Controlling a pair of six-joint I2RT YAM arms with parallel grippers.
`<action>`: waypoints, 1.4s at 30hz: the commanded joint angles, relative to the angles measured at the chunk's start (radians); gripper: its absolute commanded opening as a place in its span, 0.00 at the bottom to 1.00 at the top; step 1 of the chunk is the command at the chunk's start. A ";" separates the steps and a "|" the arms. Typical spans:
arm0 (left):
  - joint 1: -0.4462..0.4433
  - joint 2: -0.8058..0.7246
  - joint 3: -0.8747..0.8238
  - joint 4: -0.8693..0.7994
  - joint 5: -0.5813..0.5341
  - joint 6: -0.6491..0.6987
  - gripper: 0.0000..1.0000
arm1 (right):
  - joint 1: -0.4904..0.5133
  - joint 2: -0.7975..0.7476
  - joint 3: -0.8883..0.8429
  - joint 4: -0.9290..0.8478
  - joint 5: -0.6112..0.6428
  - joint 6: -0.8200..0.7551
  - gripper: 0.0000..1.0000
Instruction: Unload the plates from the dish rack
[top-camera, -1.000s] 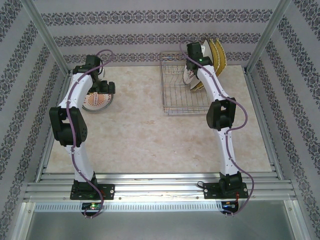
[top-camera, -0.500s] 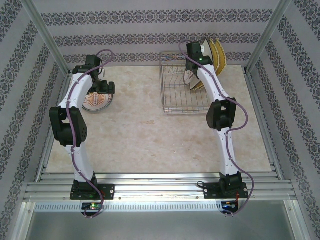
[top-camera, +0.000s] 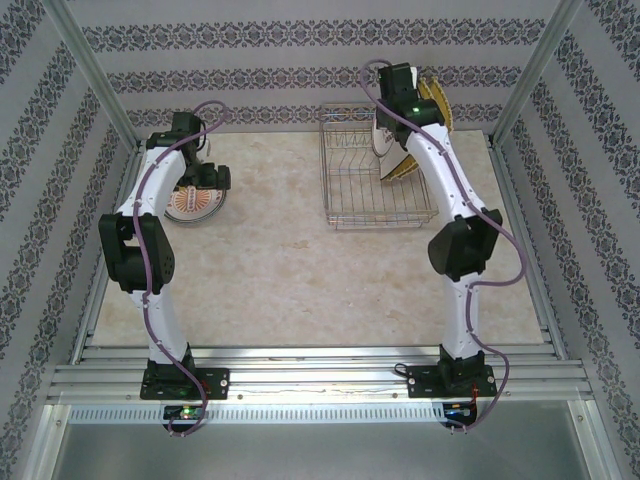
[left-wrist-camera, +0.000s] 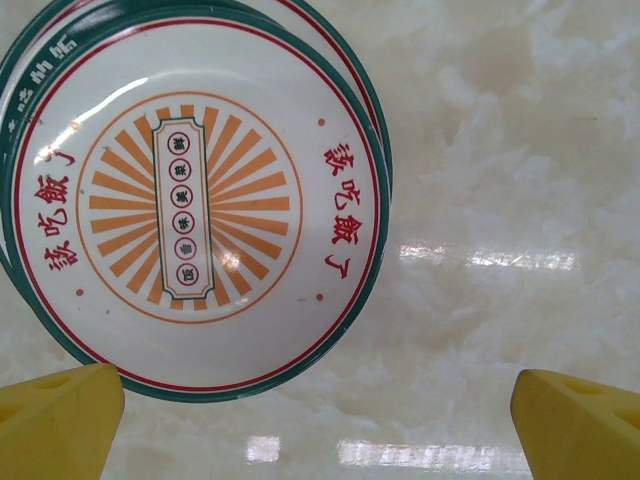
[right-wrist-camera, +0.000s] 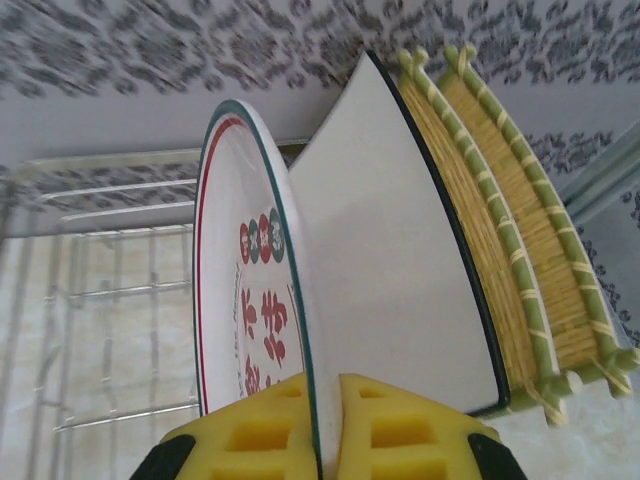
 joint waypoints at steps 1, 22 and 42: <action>-0.017 -0.016 -0.025 -0.017 -0.007 -0.004 1.00 | 0.030 -0.112 -0.102 0.083 -0.048 0.008 0.00; -0.028 -0.034 -0.013 -0.034 -0.025 0.000 1.00 | -0.046 -0.403 -0.923 0.796 -0.958 0.558 0.00; -0.062 -0.208 -0.157 0.377 0.582 -0.198 1.00 | 0.021 -0.298 -0.906 0.878 -1.052 0.556 0.00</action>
